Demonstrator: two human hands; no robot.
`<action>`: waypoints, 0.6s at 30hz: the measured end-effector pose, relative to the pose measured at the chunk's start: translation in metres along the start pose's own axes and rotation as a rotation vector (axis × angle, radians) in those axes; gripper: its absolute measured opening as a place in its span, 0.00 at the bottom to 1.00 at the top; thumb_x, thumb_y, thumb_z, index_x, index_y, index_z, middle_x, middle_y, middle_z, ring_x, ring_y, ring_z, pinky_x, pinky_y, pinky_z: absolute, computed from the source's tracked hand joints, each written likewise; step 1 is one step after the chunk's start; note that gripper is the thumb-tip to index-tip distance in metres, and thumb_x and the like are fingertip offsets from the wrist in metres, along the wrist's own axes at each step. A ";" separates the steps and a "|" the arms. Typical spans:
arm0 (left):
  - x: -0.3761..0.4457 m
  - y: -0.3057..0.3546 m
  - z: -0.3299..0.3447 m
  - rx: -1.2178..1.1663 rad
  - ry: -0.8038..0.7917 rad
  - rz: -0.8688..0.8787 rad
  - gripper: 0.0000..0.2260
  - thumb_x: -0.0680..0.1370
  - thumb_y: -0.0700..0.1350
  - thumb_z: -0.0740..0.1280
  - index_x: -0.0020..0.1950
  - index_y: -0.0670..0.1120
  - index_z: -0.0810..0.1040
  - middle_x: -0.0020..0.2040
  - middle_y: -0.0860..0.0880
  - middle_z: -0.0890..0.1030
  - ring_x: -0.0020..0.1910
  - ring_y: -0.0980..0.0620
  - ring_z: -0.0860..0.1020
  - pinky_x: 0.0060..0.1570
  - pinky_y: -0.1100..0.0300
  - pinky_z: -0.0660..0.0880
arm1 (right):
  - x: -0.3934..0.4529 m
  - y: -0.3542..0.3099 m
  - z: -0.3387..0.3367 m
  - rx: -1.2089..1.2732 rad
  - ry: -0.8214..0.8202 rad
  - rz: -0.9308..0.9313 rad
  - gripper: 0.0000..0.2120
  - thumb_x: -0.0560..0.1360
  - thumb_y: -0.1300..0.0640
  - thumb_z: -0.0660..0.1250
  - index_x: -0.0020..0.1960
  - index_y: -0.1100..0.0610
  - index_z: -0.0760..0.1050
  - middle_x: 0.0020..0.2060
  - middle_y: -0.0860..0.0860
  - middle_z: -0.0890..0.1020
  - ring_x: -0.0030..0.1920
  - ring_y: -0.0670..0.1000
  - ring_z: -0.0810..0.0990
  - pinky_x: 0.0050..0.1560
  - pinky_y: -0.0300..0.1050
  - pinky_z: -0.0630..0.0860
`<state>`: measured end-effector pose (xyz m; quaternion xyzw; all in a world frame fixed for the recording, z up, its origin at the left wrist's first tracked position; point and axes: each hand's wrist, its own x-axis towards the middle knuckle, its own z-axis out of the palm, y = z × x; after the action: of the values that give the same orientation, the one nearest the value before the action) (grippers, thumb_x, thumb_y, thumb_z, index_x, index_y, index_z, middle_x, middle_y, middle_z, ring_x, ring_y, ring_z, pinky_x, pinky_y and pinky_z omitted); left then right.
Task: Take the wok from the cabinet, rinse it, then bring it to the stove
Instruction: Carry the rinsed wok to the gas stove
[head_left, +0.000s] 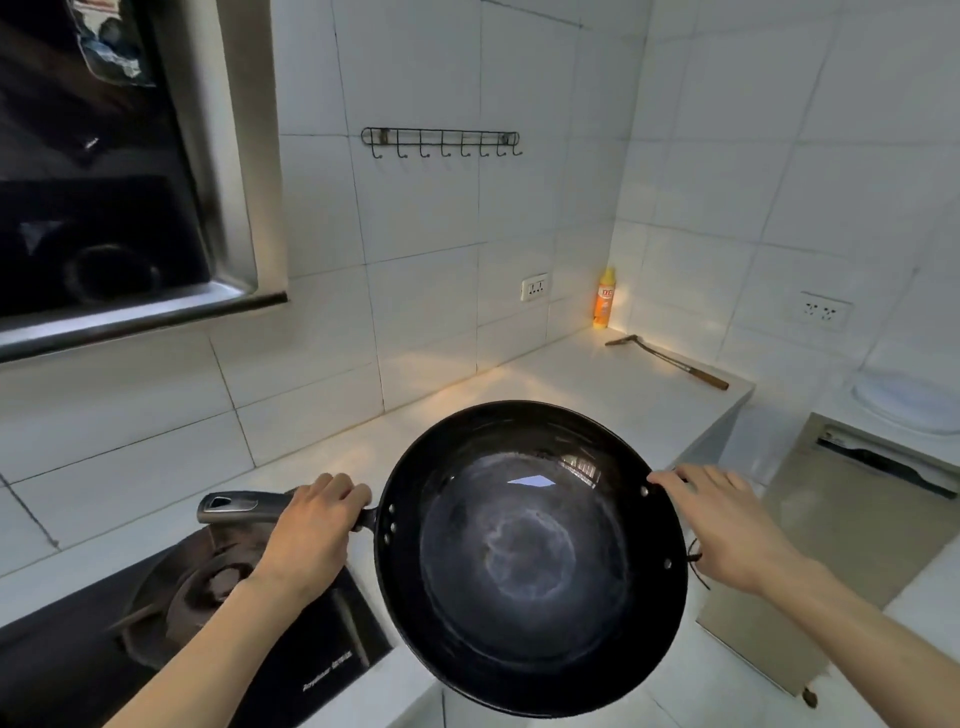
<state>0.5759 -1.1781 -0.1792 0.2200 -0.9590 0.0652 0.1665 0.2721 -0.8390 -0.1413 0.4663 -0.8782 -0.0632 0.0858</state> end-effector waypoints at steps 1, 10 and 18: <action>0.010 -0.004 0.008 -0.023 0.001 -0.010 0.19 0.59 0.30 0.70 0.44 0.49 0.75 0.39 0.51 0.73 0.38 0.46 0.72 0.35 0.55 0.70 | 0.012 0.003 0.000 -0.006 -0.011 -0.001 0.43 0.64 0.60 0.73 0.73 0.44 0.57 0.65 0.48 0.70 0.66 0.53 0.68 0.64 0.46 0.65; 0.073 -0.062 0.059 -0.061 -0.002 -0.122 0.19 0.59 0.30 0.71 0.44 0.49 0.76 0.39 0.52 0.75 0.38 0.46 0.74 0.36 0.55 0.71 | 0.138 -0.006 0.019 -0.035 -0.039 -0.077 0.44 0.64 0.56 0.75 0.73 0.44 0.56 0.67 0.50 0.69 0.67 0.53 0.67 0.64 0.45 0.64; 0.078 -0.089 0.082 -0.003 -0.077 -0.281 0.21 0.57 0.29 0.70 0.43 0.48 0.76 0.37 0.51 0.74 0.36 0.45 0.74 0.34 0.56 0.68 | 0.246 -0.024 0.062 0.030 -0.100 -0.264 0.45 0.64 0.60 0.73 0.74 0.43 0.53 0.68 0.48 0.67 0.68 0.52 0.65 0.64 0.43 0.61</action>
<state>0.5252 -1.3052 -0.2246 0.3544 -0.9244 0.0314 0.1373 0.1435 -1.0546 -0.1840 0.5752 -0.8133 -0.0839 0.0259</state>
